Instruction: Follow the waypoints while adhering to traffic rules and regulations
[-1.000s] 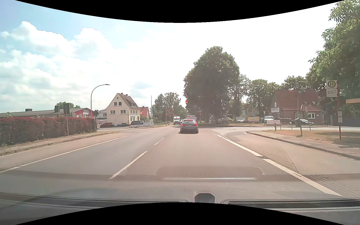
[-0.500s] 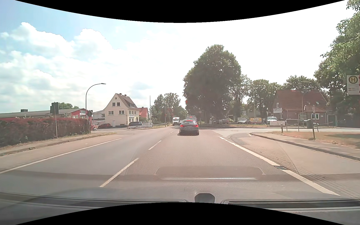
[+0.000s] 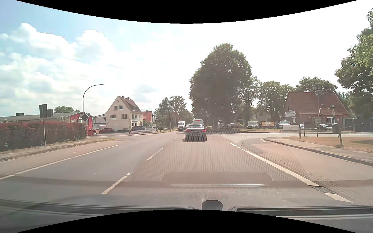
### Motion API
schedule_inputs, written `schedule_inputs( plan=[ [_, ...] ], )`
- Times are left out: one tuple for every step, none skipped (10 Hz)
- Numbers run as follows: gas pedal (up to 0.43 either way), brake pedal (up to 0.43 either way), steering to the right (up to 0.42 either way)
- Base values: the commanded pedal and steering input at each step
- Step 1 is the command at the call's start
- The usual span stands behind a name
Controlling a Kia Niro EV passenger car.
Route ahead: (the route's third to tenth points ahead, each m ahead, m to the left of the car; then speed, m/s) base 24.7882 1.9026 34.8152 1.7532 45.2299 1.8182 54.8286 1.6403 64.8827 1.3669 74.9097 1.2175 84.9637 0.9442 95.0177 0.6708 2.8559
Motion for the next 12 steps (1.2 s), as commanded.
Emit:
schedule_inputs(
  plan=[
    [0.000, 0.000, 0.003],
    [0.000, 0.000, 0.003],
    [0.000, 0.006, 0.003],
    [0.000, 0.006, 0.003],
    [0.000, 0.018, 0.003],
    [0.000, 0.024, 0.003],
    [0.000, 0.030, 0.003],
    [0.000, 0.037, 0.003],
    [0.000, 0.037, 0.003],
    [0.000, 0.043, 0.003],
    [0.000, 0.049, 0.003],
    [0.000, 0.049, 0.003]
  ],
)
